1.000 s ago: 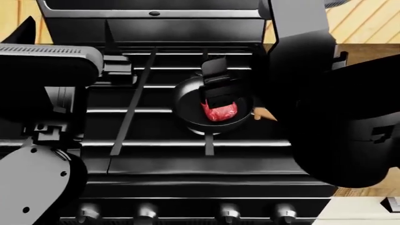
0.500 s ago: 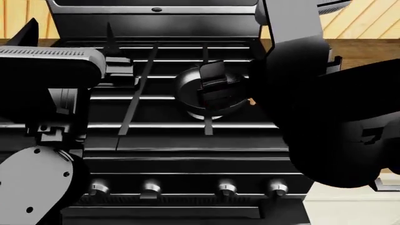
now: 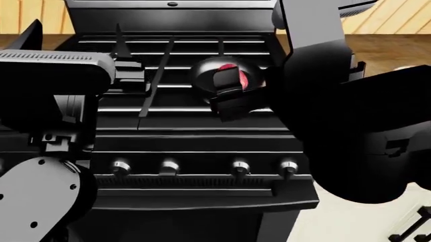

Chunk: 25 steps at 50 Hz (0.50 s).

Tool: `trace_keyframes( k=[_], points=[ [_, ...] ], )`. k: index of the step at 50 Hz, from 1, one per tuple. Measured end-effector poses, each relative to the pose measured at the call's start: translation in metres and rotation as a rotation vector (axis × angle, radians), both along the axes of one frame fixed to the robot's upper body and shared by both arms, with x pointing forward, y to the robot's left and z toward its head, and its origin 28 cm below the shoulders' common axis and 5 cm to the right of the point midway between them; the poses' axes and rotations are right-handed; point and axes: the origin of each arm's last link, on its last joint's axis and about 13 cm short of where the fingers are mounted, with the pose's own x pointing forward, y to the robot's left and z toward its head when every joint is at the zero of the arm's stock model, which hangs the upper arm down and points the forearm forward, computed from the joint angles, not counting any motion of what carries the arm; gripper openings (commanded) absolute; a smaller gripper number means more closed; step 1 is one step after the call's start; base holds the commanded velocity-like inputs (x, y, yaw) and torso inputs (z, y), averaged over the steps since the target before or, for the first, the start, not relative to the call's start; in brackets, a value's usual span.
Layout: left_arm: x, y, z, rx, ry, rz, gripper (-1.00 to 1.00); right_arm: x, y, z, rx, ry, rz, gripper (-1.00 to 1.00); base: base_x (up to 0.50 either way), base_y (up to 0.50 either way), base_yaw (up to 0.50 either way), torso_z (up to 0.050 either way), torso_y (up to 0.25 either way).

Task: Frozen meat rests on a plate on the counter. Retrieve the meat and place it in a pot on a burner. Then turn the burner on.

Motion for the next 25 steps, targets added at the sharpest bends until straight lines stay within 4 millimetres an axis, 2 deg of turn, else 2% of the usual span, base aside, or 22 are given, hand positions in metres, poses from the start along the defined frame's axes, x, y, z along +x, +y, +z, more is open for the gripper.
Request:
trace_keyframes(
  k=[7, 16, 25],
  points=[
    [-0.0002, 0.0001, 0.0, 0.0, -0.001, 0.0, 1.0, 0.0003, 0.0004, 0.0003, -0.001, -0.001, 0.003, 1.0, -0.26, 0.0, 0.0, 0.0, 0.0],
    [0.0, -0.0001, -0.0001, 0.001, -0.003, -0.001, 1.0, 0.0004, 0.0014, 0.0005, -0.013, -0.017, 0.013, 1.0, 0.0, -0.01, 0.0, 0.0, 0.0],
    [0.0002, 0.0001, -0.0001, 0.002, -0.003, 0.0, 1.0, 0.0001, 0.0022, 0.0008, -0.014, -0.03, 0.023, 1.0, 0.0, -0.16, 0.0, 0.0, 0.0]
  ],
)
